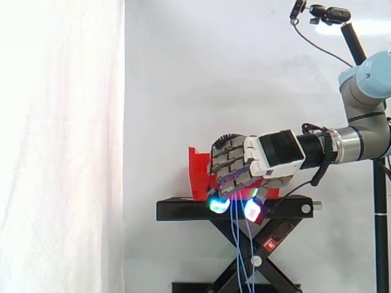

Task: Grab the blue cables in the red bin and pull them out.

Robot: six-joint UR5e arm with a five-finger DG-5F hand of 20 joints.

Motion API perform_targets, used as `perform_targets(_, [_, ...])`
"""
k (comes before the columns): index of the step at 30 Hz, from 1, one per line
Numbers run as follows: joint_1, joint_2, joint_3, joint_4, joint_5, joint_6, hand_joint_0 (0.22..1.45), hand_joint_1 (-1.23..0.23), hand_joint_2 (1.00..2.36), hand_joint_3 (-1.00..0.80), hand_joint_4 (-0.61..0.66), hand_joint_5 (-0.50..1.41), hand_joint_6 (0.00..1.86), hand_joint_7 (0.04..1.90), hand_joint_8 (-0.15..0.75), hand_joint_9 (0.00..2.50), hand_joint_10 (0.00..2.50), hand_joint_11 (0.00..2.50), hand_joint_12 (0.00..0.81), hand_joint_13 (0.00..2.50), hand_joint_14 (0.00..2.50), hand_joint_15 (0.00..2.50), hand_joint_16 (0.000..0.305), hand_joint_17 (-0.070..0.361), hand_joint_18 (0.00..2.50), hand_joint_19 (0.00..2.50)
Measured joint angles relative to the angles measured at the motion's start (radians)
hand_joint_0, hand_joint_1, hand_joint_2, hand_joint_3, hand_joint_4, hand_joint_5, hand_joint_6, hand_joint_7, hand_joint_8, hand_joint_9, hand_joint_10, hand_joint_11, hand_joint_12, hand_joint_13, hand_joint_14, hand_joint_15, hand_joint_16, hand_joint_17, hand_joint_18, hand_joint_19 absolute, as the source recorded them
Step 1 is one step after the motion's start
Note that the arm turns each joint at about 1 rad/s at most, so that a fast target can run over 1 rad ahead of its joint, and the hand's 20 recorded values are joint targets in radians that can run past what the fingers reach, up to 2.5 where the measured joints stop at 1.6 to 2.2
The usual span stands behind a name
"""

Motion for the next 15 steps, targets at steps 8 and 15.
perform_targets(8, [-0.003,0.000,0.000,-0.003,-0.002,-0.001,0.72,-0.98,1.00,-1.00,0.12,0.79,0.02,0.60,0.236,0.88,0.03,0.78,0.338,0.69,0.02,0.49,0.048,0.109,0.49,0.45])
perform_targets(15, [-0.008,0.001,0.000,-0.031,-0.010,-0.004,0.72,-0.98,1.00,-1.00,0.12,0.80,0.02,0.61,0.237,0.88,0.02,0.79,0.340,0.69,0.02,0.49,0.048,0.109,0.49,0.44])
